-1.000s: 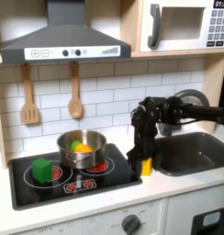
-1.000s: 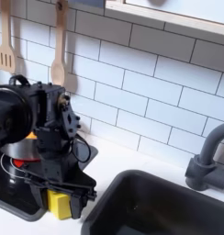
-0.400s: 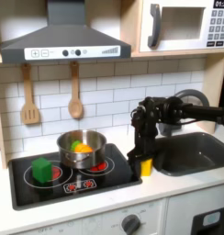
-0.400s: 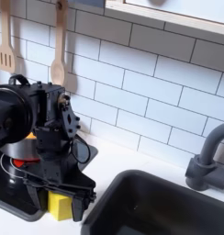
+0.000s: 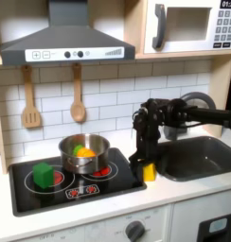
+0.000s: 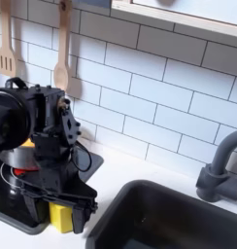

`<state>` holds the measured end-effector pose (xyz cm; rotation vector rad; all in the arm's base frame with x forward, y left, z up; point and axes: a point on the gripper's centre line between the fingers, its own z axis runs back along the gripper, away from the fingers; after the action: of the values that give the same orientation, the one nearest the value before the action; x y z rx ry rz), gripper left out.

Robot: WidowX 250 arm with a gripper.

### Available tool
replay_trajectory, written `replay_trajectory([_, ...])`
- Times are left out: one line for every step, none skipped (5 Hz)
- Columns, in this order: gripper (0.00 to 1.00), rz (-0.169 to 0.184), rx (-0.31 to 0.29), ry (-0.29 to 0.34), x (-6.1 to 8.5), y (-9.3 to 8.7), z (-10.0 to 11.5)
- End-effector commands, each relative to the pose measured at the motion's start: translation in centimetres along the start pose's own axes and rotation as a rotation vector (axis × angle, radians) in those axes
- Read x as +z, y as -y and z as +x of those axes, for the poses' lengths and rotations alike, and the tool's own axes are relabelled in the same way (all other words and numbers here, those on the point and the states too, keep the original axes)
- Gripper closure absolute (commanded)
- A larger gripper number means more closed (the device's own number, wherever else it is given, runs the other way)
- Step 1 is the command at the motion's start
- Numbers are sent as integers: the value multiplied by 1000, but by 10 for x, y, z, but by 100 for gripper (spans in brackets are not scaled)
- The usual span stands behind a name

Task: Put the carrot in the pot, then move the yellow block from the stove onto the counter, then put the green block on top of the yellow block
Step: 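Move the yellow block from the stove onto the counter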

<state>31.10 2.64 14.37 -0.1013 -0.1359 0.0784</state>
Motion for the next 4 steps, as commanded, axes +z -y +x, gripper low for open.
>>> replay_trajectory([0,-22,4,48,21,2,3])
replay_trajectory([0,-30,4,41,21,2,1])
replay_trajectory([0,-37,8,51,25,3,1])
replay_trajectory([0,-42,11,57,29,3,0])
